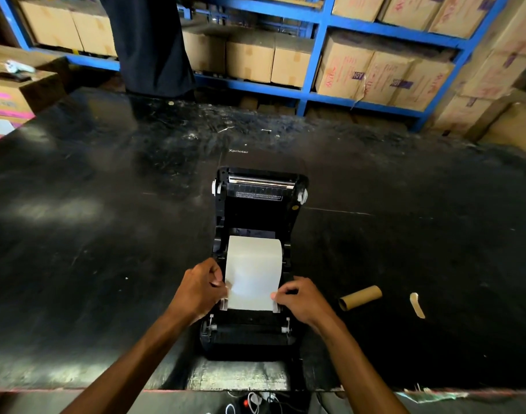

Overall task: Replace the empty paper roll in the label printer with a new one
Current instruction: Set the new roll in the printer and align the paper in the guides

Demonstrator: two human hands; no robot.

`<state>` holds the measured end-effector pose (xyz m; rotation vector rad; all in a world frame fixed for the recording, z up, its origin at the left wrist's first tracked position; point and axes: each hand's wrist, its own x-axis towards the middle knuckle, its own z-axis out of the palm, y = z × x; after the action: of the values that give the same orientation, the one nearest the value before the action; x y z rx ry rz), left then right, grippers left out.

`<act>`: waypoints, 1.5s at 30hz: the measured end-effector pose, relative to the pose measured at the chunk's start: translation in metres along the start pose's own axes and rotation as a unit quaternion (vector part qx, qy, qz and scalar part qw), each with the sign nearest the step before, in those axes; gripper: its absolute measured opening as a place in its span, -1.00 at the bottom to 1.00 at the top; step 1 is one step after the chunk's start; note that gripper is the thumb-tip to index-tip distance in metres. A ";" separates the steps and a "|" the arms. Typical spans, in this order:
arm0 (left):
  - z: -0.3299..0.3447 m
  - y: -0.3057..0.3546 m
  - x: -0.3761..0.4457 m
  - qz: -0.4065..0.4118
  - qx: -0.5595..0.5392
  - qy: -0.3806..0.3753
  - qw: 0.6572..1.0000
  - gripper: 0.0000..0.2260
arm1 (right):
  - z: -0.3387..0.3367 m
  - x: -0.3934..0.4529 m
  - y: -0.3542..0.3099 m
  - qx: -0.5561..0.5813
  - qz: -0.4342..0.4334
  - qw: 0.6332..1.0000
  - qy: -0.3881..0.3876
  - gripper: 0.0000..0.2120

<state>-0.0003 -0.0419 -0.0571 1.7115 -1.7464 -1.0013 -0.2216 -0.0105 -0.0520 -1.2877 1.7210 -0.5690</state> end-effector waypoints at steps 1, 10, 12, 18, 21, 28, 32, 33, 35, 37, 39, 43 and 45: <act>0.000 0.000 0.000 0.000 0.001 -0.005 1.000 -0.75 | -0.001 0.002 0.000 0.005 -0.003 1.000 0.001 -0.85; -0.004 -0.003 0.001 -0.003 -0.018 -0.018 1.000 -0.70 | 0.008 -0.001 0.003 0.043 -0.019 0.998 0.038 -0.83; -0.004 -0.004 -0.001 0.006 -0.018 -0.016 1.000 -0.72 | 0.005 0.000 0.003 0.027 -0.010 0.999 0.018 -0.82; -0.005 0.001 0.001 0.022 0.027 -0.048 0.998 -0.66 | 0.000 0.004 0.000 0.007 -0.026 0.999 0.020 -0.89; -0.007 0.001 0.003 0.015 0.021 -0.053 0.998 -0.71 | 0.003 0.003 0.002 0.000 -0.035 0.999 0.029 -0.88; -0.006 -0.002 0.003 0.021 0.015 -0.049 0.998 -0.73 | 0.001 0.005 0.004 0.024 -0.031 0.999 0.028 -0.89; -0.007 -0.001 0.005 0.022 0.032 -0.058 0.998 -0.71 | 0.009 0.005 0.006 0.049 -0.047 0.996 0.052 -0.91; -0.006 -0.001 0.005 0.020 0.025 -0.055 0.998 -0.71 | 0.010 0.005 0.007 0.046 -0.051 0.996 0.054 -0.91; -0.005 -0.004 0.005 0.018 0.001 -0.044 0.999 -0.72 | 0.009 0.005 0.007 0.033 -0.054 0.997 0.050 -0.87; -0.005 -0.007 0.005 0.021 -0.003 -0.035 0.999 -0.73 | 0.007 0.005 0.006 0.018 -0.051 0.998 0.037 -0.84; -0.004 -0.009 0.004 0.031 0.001 -0.036 0.999 -0.73 | 0.006 0.004 0.005 -0.006 -0.046 0.998 0.029 -0.79; -0.004 -0.008 0.005 0.048 0.011 -0.043 0.998 -0.75 | 0.001 0.003 0.001 -0.043 -0.039 0.998 0.020 -0.80; -0.004 -0.007 0.004 0.053 0.021 -0.047 0.997 -0.74 | 0.000 0.004 -0.001 -0.033 -0.036 0.999 0.008 -0.80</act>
<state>0.0073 -0.0465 -0.0607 1.6003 -1.9093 -1.0196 -0.2212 -0.0144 -0.0527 -1.4002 1.7258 -0.5690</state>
